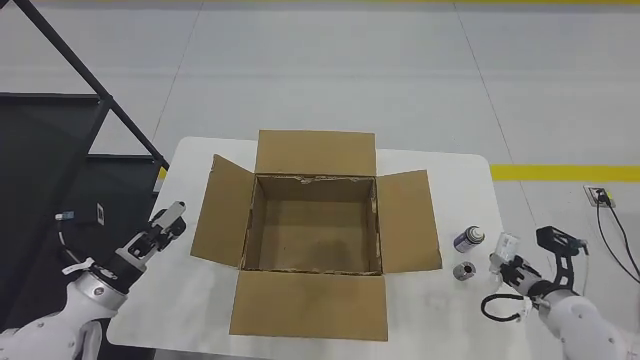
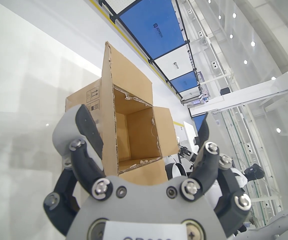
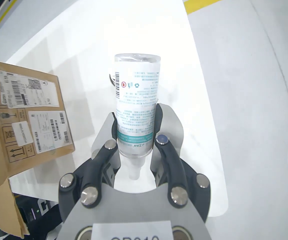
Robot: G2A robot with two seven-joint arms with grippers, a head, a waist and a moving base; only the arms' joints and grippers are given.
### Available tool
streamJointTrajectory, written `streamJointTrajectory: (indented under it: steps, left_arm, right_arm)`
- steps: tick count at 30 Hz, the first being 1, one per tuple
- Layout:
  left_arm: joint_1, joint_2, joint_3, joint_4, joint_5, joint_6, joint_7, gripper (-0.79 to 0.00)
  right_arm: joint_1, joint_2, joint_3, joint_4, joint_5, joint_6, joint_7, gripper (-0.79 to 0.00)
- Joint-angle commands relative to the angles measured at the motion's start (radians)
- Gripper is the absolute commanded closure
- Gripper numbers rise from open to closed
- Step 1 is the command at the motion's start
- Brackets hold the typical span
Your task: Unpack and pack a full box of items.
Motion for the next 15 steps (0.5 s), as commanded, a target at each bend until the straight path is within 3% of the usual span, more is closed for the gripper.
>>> streamJointTrajectory:
  steps: [1, 7, 13, 15]
  left_arm:
    - [0.001, 0.001, 0.000, -0.001, 0.002, 0.001, 0.004, -0.785]
    - [0.015, 0.002, -0.005, -0.005, -0.002, 0.001, 0.024, -0.785]
    - [0.025, 0.004, -0.008, -0.008, -0.002, 0.002, 0.041, -0.785]
    - [0.027, 0.004, -0.008, -0.010, -0.003, 0.003, 0.045, -0.785]
  right_arm:
    - [0.050, 0.010, 0.003, 0.117, 0.005, -0.067, -0.006, 0.000]
    - [0.172, 0.037, 0.008, 0.347, -0.027, -0.134, -0.034, 0.000]
    - [0.233, 0.058, 0.000, 0.444, -0.043, -0.158, -0.018, 0.000]
    - [0.248, 0.063, -0.008, 0.461, -0.047, -0.156, -0.009, -0.132]
